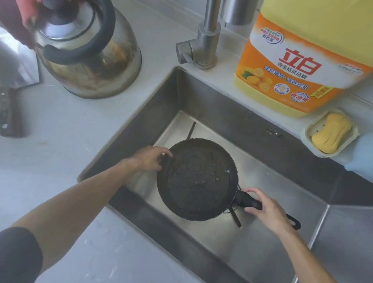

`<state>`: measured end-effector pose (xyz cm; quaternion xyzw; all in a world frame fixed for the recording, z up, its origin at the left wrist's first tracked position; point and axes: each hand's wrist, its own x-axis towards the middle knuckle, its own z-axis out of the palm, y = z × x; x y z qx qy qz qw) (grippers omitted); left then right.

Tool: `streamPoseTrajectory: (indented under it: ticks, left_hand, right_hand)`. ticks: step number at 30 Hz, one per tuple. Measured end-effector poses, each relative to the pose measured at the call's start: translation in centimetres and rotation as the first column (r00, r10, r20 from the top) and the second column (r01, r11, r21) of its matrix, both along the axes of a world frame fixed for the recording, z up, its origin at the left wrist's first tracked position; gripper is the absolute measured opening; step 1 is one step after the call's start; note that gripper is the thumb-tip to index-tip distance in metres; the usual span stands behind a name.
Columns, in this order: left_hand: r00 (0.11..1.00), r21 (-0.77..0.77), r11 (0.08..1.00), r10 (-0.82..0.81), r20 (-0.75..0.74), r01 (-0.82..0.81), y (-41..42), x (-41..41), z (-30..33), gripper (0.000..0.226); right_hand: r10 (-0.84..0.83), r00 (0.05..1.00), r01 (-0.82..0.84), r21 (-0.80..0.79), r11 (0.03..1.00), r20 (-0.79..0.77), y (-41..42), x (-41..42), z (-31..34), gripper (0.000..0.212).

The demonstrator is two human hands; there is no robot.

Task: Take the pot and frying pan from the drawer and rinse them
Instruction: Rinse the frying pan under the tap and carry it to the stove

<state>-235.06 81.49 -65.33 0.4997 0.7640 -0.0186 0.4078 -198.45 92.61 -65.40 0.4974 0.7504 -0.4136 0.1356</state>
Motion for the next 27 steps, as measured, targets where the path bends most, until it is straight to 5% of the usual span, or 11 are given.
streamPoseTrajectory:
  ticks: [6, 10, 14, 20, 27]
  left_hand:
    - [0.999, 0.378, 0.924, 0.037, 0.039, -0.049, -0.5, 0.7, 1.7, 0.057]
    - [0.996, 0.653, 0.754, -0.023, -0.089, 0.075, -1.3, 1.0, 5.7, 0.051]
    - [0.97, 0.795, 0.563, -0.051, -0.239, 0.226, -1.8, 1.1, 10.0, 0.045]
    - [0.883, 0.857, 0.22, -0.048, -0.467, 0.466, -2.1, 1.9, 15.5, 0.035]
    - [0.733, 0.733, -0.018, 0.0, -0.68, 0.68, -1.2, 2.9, 21.4, 0.046]
  right_hand:
    - [-0.028, 0.996, 0.05, 0.271, 0.961, -0.086, -1.0, 1.2, 3.2, 0.043]
    - [0.005, 0.979, 0.099, 0.492, 0.865, -0.205, -1.2, 2.4, 7.5, 0.043]
    - [0.142, 0.96, 0.087, 0.743, 0.664, -0.24, -1.0, 3.3, 11.6, 0.038]
    - [0.249, 0.93, 0.176, 0.922, 0.345, -0.271, -1.8, 6.0, 15.8, 0.021]
    - [0.269, 0.944, 0.17, 0.981, 0.097, -0.19, -1.8, 9.8, 20.2, 0.026]
